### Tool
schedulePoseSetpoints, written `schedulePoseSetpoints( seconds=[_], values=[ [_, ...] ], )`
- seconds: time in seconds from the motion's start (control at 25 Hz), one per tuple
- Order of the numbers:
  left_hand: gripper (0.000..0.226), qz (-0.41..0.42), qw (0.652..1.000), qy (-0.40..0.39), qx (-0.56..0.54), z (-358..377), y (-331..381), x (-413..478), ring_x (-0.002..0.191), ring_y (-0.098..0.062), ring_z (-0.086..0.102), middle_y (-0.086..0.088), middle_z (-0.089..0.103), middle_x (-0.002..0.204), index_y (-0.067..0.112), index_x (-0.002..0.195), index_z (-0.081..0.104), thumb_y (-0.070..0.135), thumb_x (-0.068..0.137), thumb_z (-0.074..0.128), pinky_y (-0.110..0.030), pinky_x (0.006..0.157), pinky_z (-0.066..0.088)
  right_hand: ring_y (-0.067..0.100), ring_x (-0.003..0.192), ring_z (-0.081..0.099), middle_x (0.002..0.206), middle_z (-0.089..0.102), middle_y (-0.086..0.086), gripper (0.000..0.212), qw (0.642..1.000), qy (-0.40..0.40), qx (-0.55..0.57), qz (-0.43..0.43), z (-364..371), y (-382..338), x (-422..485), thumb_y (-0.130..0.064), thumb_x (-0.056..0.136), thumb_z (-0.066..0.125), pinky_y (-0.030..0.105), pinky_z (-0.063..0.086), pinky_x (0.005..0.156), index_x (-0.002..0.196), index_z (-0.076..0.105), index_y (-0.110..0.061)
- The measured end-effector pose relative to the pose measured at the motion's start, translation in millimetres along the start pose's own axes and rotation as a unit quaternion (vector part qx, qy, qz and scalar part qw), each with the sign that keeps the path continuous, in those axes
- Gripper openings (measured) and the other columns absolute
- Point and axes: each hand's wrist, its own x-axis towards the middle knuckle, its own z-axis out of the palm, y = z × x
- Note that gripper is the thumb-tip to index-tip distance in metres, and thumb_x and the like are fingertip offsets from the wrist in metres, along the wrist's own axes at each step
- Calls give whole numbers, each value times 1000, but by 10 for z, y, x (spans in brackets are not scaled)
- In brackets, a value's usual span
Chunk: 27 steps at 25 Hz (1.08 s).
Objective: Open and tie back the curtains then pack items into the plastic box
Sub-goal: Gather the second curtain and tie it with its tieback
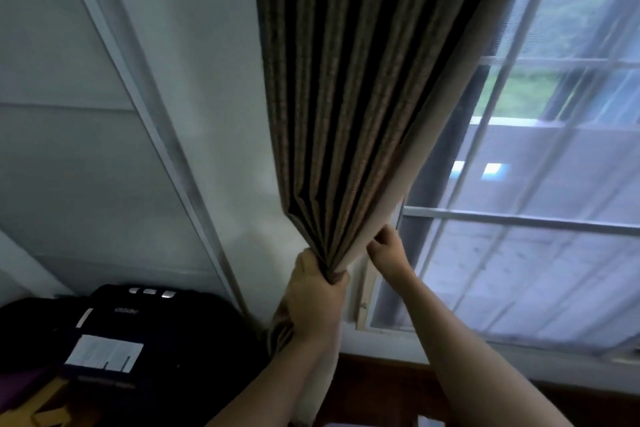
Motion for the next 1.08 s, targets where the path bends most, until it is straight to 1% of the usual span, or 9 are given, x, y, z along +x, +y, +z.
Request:
schedulePoseSetpoints(
  seconds=[0.12, 0.24, 0.36, 0.52, 0.64, 0.72, 0.88, 1.0, 1.08],
  values=[
    [35, -3, 999, -36, -2, 343, 246, -224, 72, -27, 62, -9, 61, 82, 8, 92, 55, 28, 70, 73, -35, 56, 54, -4, 55, 50, 57, 59, -12, 25, 980, 50, 191, -8, -381, -247, -221, -14, 95, 48, 20, 41, 56, 71, 55, -15],
    [36, -18, 997, -57, -54, 517, 418, -315, 82, -20, 58, -7, 56, 92, 8, 102, 53, 30, 77, 67, -28, 66, 54, 4, 68, 62, 74, 69, -8, 46, 957, 13, 288, -20, -679, -363, -292, -59, 82, 45, 17, 50, 64, 90, 62, -16],
    [46, 20, 986, -112, -121, 586, 302, -299, 94, -7, 49, 0, 44, 106, 7, 113, 52, 16, 73, 72, -5, 82, 43, 11, 87, 62, 93, 64, 5, 41, 969, -25, 236, -68, -816, -316, -362, -43, 77, 59, 24, 52, 78, 107, 59, -15],
    [53, -82, 973, -167, -135, 712, 112, -184, 107, -26, 55, -5, 39, 122, 6, 124, 42, 6, 77, 67, -32, 91, 50, 10, 102, 61, 111, 64, 0, 61, 996, -83, 22, -2, -862, 14, -351, -15, 65, 52, 26, 48, 84, 126, 50, -19],
    [63, -136, 947, -269, -114, 804, 35, -137, 114, -28, 54, -11, 49, 128, 8, 132, 38, 17, 79, 71, -31, 88, 47, 21, 116, 57, 124, 61, 6, 56, 977, -137, -158, 41, -843, 442, -325, -15, 76, 54, 32, 49, 90, 132, 46, -15],
    [71, -119, 934, -323, -95, 867, -54, -169, 117, -25, 53, -8, 52, 129, 11, 135, 36, 25, 76, 74, -27, 87, 44, 26, 114, 57, 122, 62, 8, 51, 970, -121, -210, 32, -832, 642, -309, -10, 79, 61, 37, 48, 91, 128, 49, -13],
    [88, -90, 946, -310, -30, 980, -158, -354, 119, -24, 52, -8, 49, 132, 12, 138, 34, 42, 68, 78, -32, 94, 45, 25, 98, 56, 111, 56, 13, 51, 973, -46, -226, 15, -814, 848, -269, -16, 73, 74, 37, 47, 83, 116, 50, -2],
    [80, -84, 959, -270, 14, 1033, -157, -508, 120, -29, 51, -13, 46, 137, 8, 144, 28, 30, 80, 70, -35, 97, 43, 26, 80, 59, 91, 60, 13, 26, 972, -19, -233, -20, -779, 953, -331, -15, 77, 71, 33, 47, 70, 92, 54, -2],
    [78, -97, 959, -263, 50, 1050, -189, -580, 124, -33, 48, -18, 41, 142, 3, 147, 20, 22, 85, 63, -35, 100, 39, 28, 82, 64, 90, 64, 13, 15, 977, -29, -209, -12, -718, 1015, -390, -10, 80, 65, 28, 49, 71, 91, 57, -4]
  ],
)
